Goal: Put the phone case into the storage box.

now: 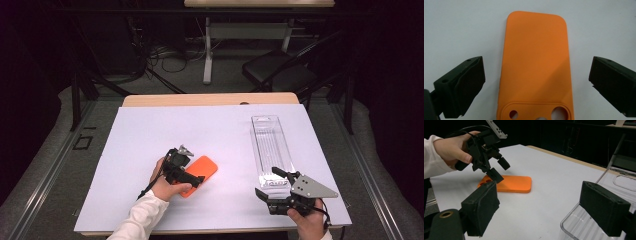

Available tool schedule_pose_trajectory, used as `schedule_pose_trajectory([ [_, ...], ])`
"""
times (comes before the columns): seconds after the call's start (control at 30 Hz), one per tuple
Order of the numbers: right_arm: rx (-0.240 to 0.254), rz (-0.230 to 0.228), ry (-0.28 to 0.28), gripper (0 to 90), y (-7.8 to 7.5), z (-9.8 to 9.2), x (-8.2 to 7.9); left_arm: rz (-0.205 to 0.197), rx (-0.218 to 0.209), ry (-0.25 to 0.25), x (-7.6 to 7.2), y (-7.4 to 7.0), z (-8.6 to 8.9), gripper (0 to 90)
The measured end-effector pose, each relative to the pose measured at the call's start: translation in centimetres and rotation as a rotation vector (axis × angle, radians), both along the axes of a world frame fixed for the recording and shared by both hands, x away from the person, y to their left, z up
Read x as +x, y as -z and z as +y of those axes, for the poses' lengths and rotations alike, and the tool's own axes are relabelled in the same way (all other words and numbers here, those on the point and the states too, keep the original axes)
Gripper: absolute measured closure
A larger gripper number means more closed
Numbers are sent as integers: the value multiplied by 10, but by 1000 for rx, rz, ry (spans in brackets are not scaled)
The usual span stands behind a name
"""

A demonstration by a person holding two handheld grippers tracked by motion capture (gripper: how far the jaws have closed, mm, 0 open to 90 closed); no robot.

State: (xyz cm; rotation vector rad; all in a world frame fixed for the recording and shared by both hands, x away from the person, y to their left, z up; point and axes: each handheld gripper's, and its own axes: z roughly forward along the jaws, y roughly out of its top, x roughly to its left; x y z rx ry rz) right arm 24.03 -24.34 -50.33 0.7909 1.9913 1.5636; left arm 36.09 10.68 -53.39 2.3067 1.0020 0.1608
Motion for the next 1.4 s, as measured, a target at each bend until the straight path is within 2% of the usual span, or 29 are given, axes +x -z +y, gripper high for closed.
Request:
schedule_pose_trajectory([
  [0.27,2,-2,-3,145,1,1,0,10,29,4,3,11,-3,6],
  [0.47,3,-4,-5,145,1,1,1,-2,39,-4,3,16,-7,6],
  [0.8,-3,-2,-6,145,1,0,1,-24,80,-12,3,22,-12,7],
  [1.07,-7,0,-7,145,1,0,0,-41,91,-21,2,24,-15,7],
  [1.4,-10,4,-7,145,1,0,0,-41,92,-31,1,24,-15,6],
])
